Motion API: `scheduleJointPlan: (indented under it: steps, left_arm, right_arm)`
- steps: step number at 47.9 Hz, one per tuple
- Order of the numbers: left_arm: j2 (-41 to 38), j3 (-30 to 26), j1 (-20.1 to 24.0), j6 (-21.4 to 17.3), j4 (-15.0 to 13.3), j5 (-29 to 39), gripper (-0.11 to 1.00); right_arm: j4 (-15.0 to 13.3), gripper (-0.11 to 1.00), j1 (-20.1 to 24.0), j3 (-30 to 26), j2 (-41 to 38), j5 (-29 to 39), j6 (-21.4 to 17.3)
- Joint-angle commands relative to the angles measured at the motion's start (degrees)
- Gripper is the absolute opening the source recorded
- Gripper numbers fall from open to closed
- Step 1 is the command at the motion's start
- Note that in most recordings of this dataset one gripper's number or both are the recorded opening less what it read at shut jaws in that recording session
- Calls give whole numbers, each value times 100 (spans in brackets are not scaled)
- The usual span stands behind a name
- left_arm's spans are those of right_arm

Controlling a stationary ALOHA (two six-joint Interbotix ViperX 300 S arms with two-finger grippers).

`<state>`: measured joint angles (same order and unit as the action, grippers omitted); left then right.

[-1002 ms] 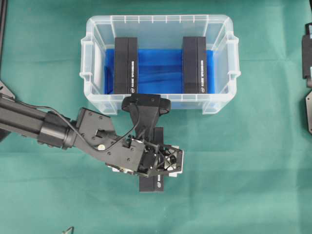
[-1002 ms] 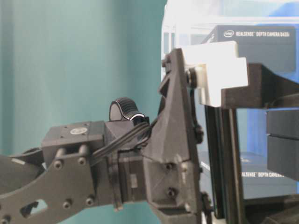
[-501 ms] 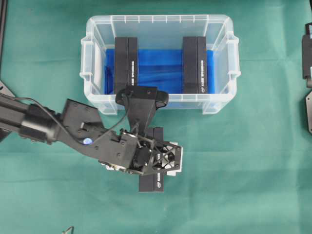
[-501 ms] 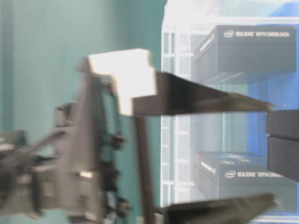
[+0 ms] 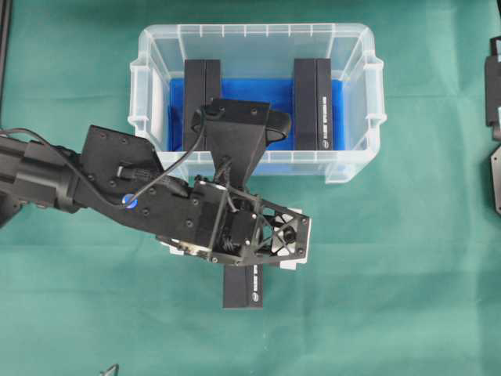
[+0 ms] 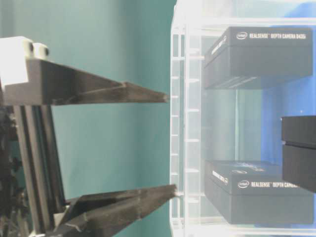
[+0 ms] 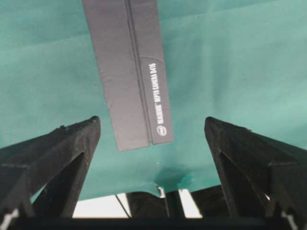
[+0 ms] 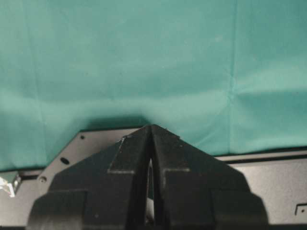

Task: Take the box out of the case with the left arm.
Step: 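Lower the box onto the table and open the left gripper, then withdraw the left gripper to the left side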

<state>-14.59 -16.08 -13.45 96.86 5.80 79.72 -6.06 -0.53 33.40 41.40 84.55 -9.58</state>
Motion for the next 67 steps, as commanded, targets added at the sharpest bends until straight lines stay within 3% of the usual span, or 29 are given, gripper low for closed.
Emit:
scheduleJointPlan:
  steps: [1, 11, 17, 38, 53, 67]
  left_arm:
    - [246, -149, 9, 18, 26, 26, 86]
    - [308, -44, 9, -9, 26, 26, 86]
    - [562, 316, -53, 18, 18, 26, 86]
    - [2487, 2663, -369, 703, 18, -44, 86]
    - [3973, 4184, -527, 729, 0, -62, 86]
    - [4904, 4887, -519, 729, 26, -18, 86]
  right_arm:
    - [-9, 2, -9, -70, 9, 0, -9]
    - [-9, 2, -9, -62, 0, 0, 0]
    - [-9, 2, -9, -62, 0, 0, 0]
    - [-9, 2, -9, -70, 9, 0, 0]
    - [-9, 2, -9, -62, 9, 35, 0]
    - [-9, 2, -9, -62, 9, 220, 9]
